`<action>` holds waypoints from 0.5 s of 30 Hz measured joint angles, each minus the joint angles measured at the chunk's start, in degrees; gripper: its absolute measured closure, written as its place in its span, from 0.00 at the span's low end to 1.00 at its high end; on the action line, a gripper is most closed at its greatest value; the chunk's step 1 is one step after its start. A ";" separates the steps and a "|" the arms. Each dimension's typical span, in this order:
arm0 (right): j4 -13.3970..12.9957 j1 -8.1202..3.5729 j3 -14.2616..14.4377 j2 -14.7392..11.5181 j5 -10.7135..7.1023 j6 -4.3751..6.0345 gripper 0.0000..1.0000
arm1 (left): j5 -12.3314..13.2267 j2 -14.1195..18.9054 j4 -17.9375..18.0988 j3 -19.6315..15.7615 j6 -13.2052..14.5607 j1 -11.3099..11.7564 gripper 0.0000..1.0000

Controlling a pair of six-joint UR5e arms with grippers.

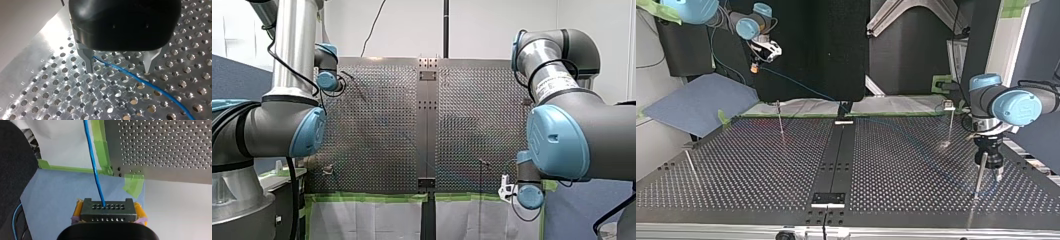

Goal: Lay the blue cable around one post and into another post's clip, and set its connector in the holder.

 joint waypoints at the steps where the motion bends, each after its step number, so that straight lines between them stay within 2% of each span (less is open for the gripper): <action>1: -0.45 -0.17 -0.11 0.00 -0.43 0.26 1.00 | -0.01 0.01 0.00 0.00 0.00 0.00 0.01; 5: -2.55 -1.19 -0.92 0.02 -2.52 1.19 1.00 | 0.00 0.03 0.00 0.01 0.04 -0.07 0.01; 8: -4.00 -2.05 -1.26 0.03 -3.88 1.47 1.00 | -0.04 0.03 0.00 0.00 0.13 -0.14 0.01; 11: -5.34 -2.96 -1.43 0.15 -4.49 2.02 1.00 | -0.06 0.03 0.00 0.00 0.16 -0.16 0.01; 15: -5.65 -4.18 -1.55 0.61 -4.65 3.05 1.00 | -0.06 0.00 0.00 0.00 0.17 -0.20 0.01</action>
